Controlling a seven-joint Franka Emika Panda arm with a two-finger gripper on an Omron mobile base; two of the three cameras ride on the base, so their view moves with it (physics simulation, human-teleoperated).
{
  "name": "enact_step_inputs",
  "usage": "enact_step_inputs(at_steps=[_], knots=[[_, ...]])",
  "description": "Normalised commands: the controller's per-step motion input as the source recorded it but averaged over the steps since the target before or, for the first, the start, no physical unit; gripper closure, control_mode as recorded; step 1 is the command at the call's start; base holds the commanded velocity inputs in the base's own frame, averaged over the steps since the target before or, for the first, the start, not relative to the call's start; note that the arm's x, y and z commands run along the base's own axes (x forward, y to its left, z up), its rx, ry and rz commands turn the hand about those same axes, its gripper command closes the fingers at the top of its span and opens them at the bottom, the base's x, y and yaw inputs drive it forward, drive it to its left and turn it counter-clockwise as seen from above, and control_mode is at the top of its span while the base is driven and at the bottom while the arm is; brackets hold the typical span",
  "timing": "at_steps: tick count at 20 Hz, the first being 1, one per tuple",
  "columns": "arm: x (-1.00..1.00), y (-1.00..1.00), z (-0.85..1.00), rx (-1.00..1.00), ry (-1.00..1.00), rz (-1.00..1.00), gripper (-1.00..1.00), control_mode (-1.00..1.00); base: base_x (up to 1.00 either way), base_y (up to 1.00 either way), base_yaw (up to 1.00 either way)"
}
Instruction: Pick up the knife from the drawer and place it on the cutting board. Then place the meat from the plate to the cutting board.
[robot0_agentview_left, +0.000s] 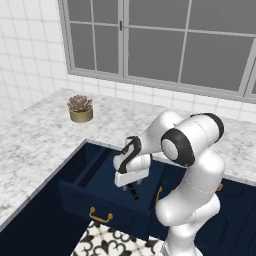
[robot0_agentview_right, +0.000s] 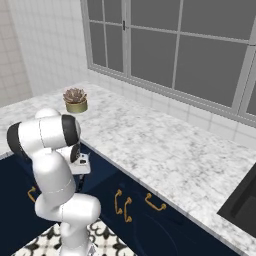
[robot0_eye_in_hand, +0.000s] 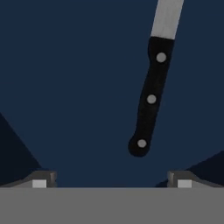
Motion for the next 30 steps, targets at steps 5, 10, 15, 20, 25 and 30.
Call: enact_step_inputs(at_steps=[5, 10, 15, 20, 25, 30], knots=[[0.16, -0.13, -0.35, -0.01, -0.13, 0.14, -1.0, -1.0, 0.0, 0.0, 0.0], [0.27, -0.01, -0.3, -0.01, -0.02, 0.0, -1.0, -1.0, 0.0, 0.0, 0.0], [0.22, 0.0, -0.19, -0.02, 0.0, 0.0, -1.0, -1.0, 0.0, 0.0, 0.0], [0.22, 0.0, -0.12, -0.01, 0.0, 0.0, -1.0, -1.0, 0.0, 0.0, 0.0], [0.07, 0.0, -0.22, -0.03, 0.0, 0.0, -1.0, -1.0, 0.0, 0.0, 0.0], [0.02, 0.0, -0.36, 0.0, 0.0, 0.01, -1.0, -1.0, 0.0, 0.0, 0.0]])
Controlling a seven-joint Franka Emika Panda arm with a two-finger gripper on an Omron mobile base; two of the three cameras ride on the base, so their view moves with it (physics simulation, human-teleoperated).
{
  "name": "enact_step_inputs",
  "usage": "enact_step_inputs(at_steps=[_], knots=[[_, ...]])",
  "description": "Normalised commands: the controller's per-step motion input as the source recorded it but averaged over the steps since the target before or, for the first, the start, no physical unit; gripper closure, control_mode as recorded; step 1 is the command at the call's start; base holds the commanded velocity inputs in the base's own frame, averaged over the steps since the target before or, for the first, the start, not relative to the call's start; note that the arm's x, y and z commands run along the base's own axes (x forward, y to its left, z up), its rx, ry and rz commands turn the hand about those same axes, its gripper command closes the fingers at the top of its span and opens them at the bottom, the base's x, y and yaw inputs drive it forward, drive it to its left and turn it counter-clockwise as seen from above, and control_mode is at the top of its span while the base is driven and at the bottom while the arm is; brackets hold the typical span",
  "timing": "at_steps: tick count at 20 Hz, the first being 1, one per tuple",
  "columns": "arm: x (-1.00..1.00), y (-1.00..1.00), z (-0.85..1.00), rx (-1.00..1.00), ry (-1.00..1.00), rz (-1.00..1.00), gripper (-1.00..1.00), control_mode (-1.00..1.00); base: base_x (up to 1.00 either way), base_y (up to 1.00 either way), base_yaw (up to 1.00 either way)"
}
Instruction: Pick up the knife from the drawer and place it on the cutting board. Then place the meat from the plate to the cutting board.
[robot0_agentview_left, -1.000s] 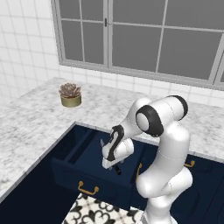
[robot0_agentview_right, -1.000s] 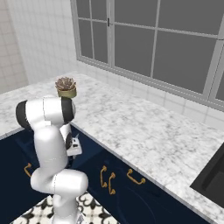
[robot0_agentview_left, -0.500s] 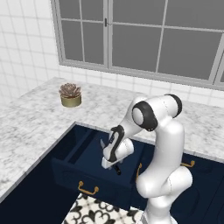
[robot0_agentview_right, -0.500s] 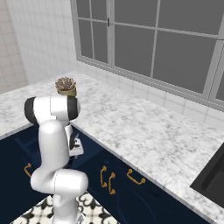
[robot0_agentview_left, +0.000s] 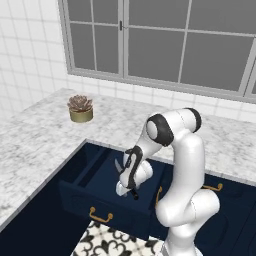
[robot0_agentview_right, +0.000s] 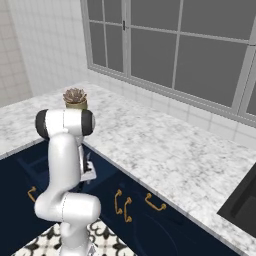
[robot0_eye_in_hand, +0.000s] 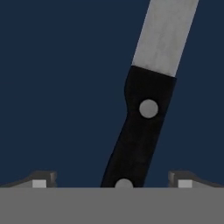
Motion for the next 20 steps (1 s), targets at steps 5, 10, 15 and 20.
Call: enact_step_inputs(at_steps=[5, 10, 15, 20], knots=[[0.0, 0.08, -0.36, -0.03, 0.0, 0.05, 1.0, -1.0, 0.0, 0.0, 0.0], [-0.23, 0.21, -0.21, 0.0, 0.06, 0.14, 1.0, -1.0, 0.0, 0.0, 0.0], [-0.27, 0.03, 0.0, 0.0, 0.02, 0.08, 1.0, -1.0, 0.0, 0.0, 0.0], [-0.25, 0.0, -0.01, 0.0, 0.0, 0.09, 1.0, -1.0, 0.0, 0.0, 0.0]])
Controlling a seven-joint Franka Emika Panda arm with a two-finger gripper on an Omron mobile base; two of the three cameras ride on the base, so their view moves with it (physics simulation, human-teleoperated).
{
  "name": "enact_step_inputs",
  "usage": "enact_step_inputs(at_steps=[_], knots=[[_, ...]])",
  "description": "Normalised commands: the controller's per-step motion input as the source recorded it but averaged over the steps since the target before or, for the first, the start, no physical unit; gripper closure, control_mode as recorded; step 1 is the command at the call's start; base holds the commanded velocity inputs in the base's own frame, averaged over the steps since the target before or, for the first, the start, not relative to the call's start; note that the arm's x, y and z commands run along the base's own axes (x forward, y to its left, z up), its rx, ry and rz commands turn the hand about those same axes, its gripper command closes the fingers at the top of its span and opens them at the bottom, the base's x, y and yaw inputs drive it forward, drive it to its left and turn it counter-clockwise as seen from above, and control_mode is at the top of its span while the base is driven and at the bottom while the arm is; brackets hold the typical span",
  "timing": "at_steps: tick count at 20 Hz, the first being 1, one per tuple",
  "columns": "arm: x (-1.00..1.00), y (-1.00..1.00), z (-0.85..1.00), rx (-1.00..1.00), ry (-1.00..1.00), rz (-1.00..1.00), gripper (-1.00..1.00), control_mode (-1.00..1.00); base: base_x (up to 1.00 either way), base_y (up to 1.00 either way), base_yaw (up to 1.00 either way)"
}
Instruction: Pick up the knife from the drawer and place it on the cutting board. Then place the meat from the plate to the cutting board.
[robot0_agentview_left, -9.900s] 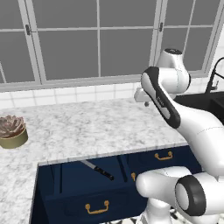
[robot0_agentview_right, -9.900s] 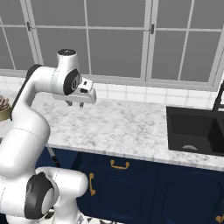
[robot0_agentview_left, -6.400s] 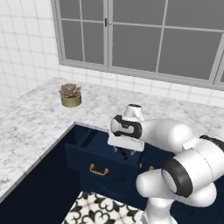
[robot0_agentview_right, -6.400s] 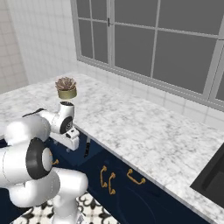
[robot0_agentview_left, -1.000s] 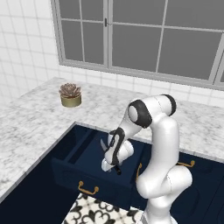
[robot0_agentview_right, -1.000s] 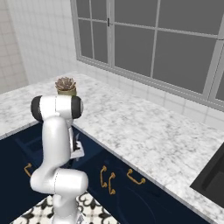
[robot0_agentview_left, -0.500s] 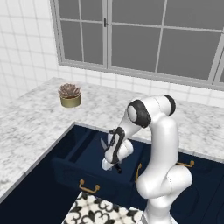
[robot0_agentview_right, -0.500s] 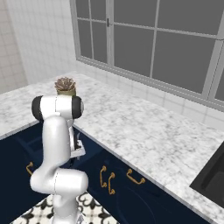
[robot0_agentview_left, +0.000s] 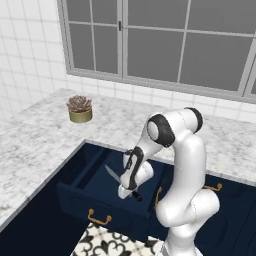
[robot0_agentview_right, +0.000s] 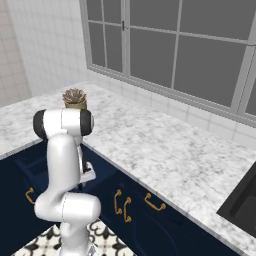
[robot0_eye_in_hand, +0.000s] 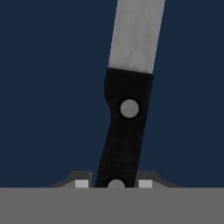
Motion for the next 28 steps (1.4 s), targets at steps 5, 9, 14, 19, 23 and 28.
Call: enact_step_inputs(at_steps=[5, 9, 14, 19, 23, 28], knots=[[-0.05, 0.0, 0.32, 0.0, 0.0, 0.1, 1.0, -1.0, 0.0, 0.0, 0.0], [0.0, -0.07, 0.96, 0.08, 0.02, 0.07, 1.0, -1.0, 0.0, 0.0, 0.0], [0.0, -0.06, 1.0, 0.16, 0.05, 0.13, 1.0, -1.0, 0.0, 0.0, 0.0], [0.0, -0.02, 1.0, 0.15, 0.12, 0.16, 1.0, -1.0, 0.0, 0.0, 0.0], [-0.04, 0.0, 1.0, 0.07, 0.19, 0.19, 1.0, -1.0, 0.0, 0.0, 0.0], [-0.16, 0.0, 1.0, 0.06, 0.17, 0.14, 1.0, -1.0, 0.0, 0.0, 0.0]])
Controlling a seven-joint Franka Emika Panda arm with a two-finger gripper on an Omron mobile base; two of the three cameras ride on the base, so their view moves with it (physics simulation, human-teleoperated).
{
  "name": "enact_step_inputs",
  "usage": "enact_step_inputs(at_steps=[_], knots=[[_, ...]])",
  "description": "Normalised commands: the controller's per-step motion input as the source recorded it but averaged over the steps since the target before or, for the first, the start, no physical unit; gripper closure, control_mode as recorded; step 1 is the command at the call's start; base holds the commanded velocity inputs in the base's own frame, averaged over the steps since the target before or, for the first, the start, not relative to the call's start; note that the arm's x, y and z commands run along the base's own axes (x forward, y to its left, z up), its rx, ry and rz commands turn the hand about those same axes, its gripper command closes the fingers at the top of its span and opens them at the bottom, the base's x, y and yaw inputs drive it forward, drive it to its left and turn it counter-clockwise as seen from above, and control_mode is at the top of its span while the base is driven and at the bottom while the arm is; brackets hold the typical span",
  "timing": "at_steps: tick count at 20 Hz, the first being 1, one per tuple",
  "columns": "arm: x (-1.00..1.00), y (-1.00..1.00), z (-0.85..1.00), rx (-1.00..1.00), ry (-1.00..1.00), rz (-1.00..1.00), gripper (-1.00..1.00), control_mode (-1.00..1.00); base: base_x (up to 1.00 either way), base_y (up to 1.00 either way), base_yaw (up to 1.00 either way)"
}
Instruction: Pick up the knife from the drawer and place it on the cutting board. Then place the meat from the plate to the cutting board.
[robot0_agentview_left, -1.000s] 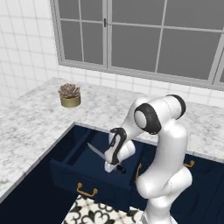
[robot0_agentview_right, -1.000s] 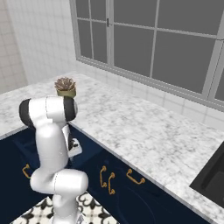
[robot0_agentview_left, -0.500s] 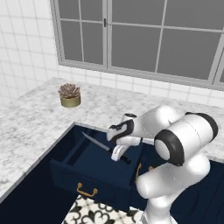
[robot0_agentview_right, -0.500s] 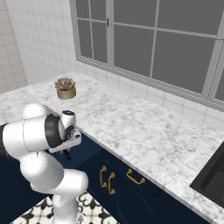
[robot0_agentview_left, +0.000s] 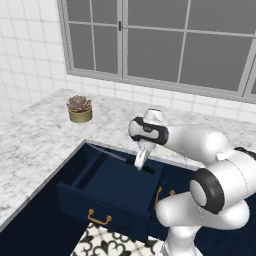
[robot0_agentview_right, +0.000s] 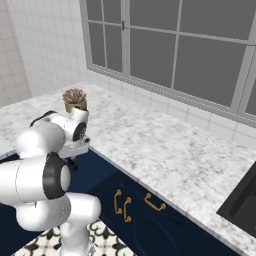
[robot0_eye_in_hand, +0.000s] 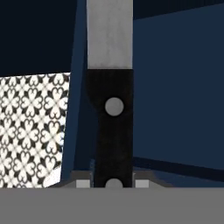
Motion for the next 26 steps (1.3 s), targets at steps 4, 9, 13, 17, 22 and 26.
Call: enact_step_inputs(at_steps=[4, 9, 13, 17, 22, 26], knots=[[-0.35, 0.0, 1.0, 0.02, 0.06, 0.06, 1.0, -1.0, 0.0, 0.0, 0.0], [-0.43, -0.02, 0.7, 0.0, -0.02, 0.0, 1.0, -1.0, 0.0, 0.0, 0.0], [-0.2, -0.14, 0.46, 0.05, 0.0, -0.1, 1.0, -1.0, 0.0, 0.0, 0.0], [-0.27, -0.05, 0.39, 0.0, 0.0, -0.07, 1.0, -1.0, 0.0, 0.0, 0.0], [-0.25, 0.0, 0.08, 0.0, -0.01, 0.0, 1.0, 1.0, -0.04, 0.0, 0.0], [0.0, 0.0, 0.0, 0.0, 0.0, 0.0, 1.0, 1.0, -0.06, 0.0, 0.03]])
